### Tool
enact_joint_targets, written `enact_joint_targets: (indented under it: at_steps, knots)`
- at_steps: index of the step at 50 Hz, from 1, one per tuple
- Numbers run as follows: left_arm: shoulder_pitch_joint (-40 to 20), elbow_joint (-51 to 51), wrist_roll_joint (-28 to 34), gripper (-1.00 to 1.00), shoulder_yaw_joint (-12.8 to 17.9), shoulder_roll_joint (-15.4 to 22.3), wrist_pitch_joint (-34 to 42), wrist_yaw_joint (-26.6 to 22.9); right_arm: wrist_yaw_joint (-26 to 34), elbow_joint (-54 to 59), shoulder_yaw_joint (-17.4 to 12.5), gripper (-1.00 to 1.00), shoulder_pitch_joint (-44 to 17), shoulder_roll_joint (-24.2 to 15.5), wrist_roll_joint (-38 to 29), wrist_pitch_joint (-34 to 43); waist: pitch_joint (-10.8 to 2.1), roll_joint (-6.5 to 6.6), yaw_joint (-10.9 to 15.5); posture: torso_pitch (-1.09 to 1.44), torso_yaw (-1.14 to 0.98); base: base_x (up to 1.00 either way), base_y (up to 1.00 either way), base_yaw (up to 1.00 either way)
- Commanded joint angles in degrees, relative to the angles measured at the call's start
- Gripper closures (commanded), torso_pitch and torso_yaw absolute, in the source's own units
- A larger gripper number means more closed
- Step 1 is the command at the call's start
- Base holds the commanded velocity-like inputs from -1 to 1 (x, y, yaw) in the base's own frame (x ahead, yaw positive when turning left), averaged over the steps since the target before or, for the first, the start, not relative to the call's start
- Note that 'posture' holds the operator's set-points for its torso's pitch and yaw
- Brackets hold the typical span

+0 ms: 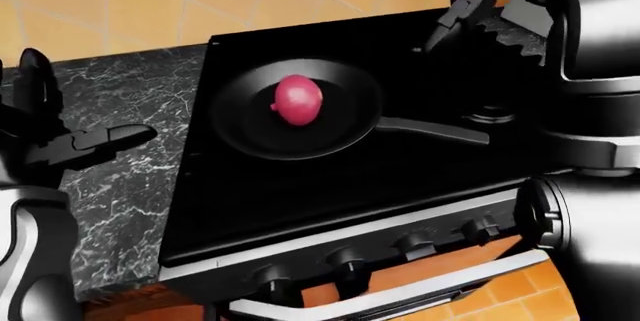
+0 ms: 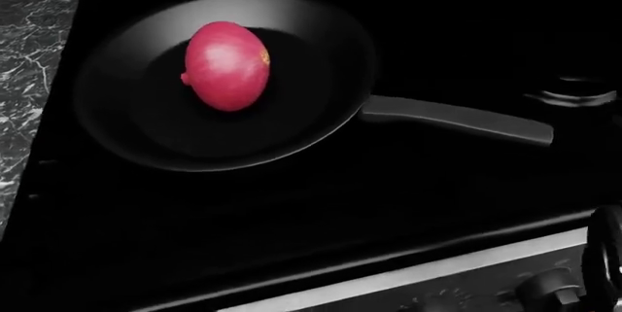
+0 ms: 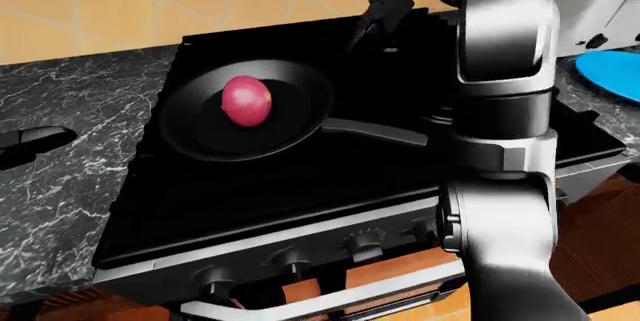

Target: Pick the onion from the pan and place it on the plate.

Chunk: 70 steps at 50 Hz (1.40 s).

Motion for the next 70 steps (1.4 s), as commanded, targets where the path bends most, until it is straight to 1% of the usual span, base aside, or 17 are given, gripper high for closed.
enact_joint_targets:
  at_steps: [1, 2, 8, 9, 12, 16, 26, 34, 41, 46, 48, 49, 51, 52, 54, 66, 70]
  knots:
    - [-1.0, -1.5, -0.1, -1.00, 0.3, 0.9, -1.7, -0.2, 1.4, 3.6, -0.3, -1.00, -3.8, 0.5, -3.5, -6.4, -1.24, 0.40, -0.1, 0.00, 0.00, 0.00, 0.00, 0.00]
    - [-1.0, -1.6, -0.2, -1.00, 0.4, 0.9, -1.7, -0.2, 1.7, 5.5, -0.5, -1.00, -4.6, 1.1, -4.3, -7.6, -1.29, 0.56, -0.2, 0.00, 0.00, 0.00, 0.00, 0.00]
    - [-0.7, -1.5, -0.4, -1.00, 0.5, 0.8, -1.9, -0.4, 3.7, 25.1, 1.2, -1.00, -15.4, 3.2, -10.0, -19.4, -1.72, 1.69, -0.7, 0.00, 0.00, 0.00, 0.00, 0.00]
    - [-0.7, -1.5, -0.4, -1.00, 0.5, 0.8, -2.0, -0.4, 3.6, 27.8, 1.1, -1.00, -17.2, 3.8, -10.6, -20.2, -1.73, 1.87, -0.7, 0.00, 0.00, 0.00, 0.00, 0.00]
    - [-0.5, -1.7, -0.6, -1.00, 0.5, 0.7, -2.0, -0.7, 3.4, 36.4, 1.7, -1.00, -22.6, 4.9, -13.1, -24.7, -1.80, 2.37, -1.0, 0.00, 0.00, 0.00, 0.00, 0.00]
    - [-0.3, -1.5, -0.6, -1.00, 0.5, 0.5, -2.3, -0.8, 3.0, 45.3, 2.1, -1.00, -28.1, 6.5, -15.6, -28.4, -1.82, 2.83, -1.2, 0.00, 0.00, 0.00, 0.00, 0.00]
    - [-0.1, -1.2, -1.3, -1.00, 1.1, 0.6, -2.3, -0.8, 4.5, 52.7, 2.2, -1.00, -34.8, 10.7, -18.6, -30.0, -1.86, 3.19, -1.6, 0.00, 0.00, 0.00, 0.00, 0.00]
    - [0.5, -0.7, -1.9, -1.00, 1.8, 0.6, -2.8, -1.1, 6.9, 53.5, 2.7, -1.00, -36.4, 13.5, -20.7, -30.3, -1.78, 3.27, -1.7, 0.00, 0.00, 0.00, 0.00, 0.00]
    - [0.9, -0.7, -2.4, -1.00, 2.4, 0.9, -3.0, -1.0, 7.6, 54.6, 3.7, -1.00, -36.8, 15.3, -23.6, -31.3, -1.76, 3.34, -1.7, 0.00, 0.00, 0.00, 0.00, 0.00]
    - [1.1, -0.7, -2.5, -1.00, 2.5, 0.9, -3.2, -1.0, 8.7, 54.8, 3.7, -1.00, -37.7, 16.9, -25.1, -30.9, -1.70, 3.37, -1.7, 0.00, 0.00, 0.00, 0.00, 0.00]
    - [1.3, -0.6, -2.4, -1.00, 2.5, 0.8, -3.4, -1.1, 8.4, 54.9, 4.8, -1.00, -37.6, 17.3, -26.8, -33.0, -1.62, 3.43, -1.7, 0.00, 0.00, 0.00, 0.00, 0.00]
    - [1.4, -0.6, -2.5, -1.00, 2.6, 0.8, -3.4, -1.1, 8.6, 55.1, 4.4, -1.00, -37.8, 17.7, -26.7, -32.2, -1.52, 3.47, -1.7, 0.00, 0.00, 0.00, 0.00, 0.00]
    - [1.4, -0.5, -2.6, -1.00, 2.8, 1.0, -3.4, -1.2, 8.7, 55.3, 4.5, -1.00, -38.0, 18.2, -27.6, -32.5, -1.48, 3.54, -1.7, 0.00, 0.00, 0.00, 0.00, 0.00]
    - [1.4, -0.4, -2.7, -1.00, 3.0, 1.1, -3.4, -1.2, 8.5, 55.4, 5.1, -1.00, -37.7, 18.2, -28.6, -33.3, -1.46, 3.57, -1.7, 0.00, 0.00, 0.00, 0.00, 0.00]
    - [1.4, -0.4, -2.7, -1.00, 3.0, 1.1, -3.4, -1.2, 8.3, 55.5, 5.2, -1.00, -37.2, 18.6, -29.5, -34.2, -1.36, 3.58, -1.7, 0.00, 0.00, 0.00, 0.00, 0.00]
    - [2.0, 0.0, -3.1, -1.00, 3.3, 0.9, -3.8, -1.6, 9.3, 55.9, 6.1, -1.00, -35.7, 22.2, -34.4, -35.9, -1.15, 3.66, -1.6, 0.00, 0.00, 0.00, 0.00, 0.00]
    - [2.1, 0.2, -3.1, -1.00, 3.3, 0.9, -4.0, -1.7, 9.4, 56.0, 5.9, -1.00, -35.4, 23.4, -35.3, -35.9, -1.17, 3.72, -1.6, 0.00, 0.00, 0.00, 0.00, 0.00]
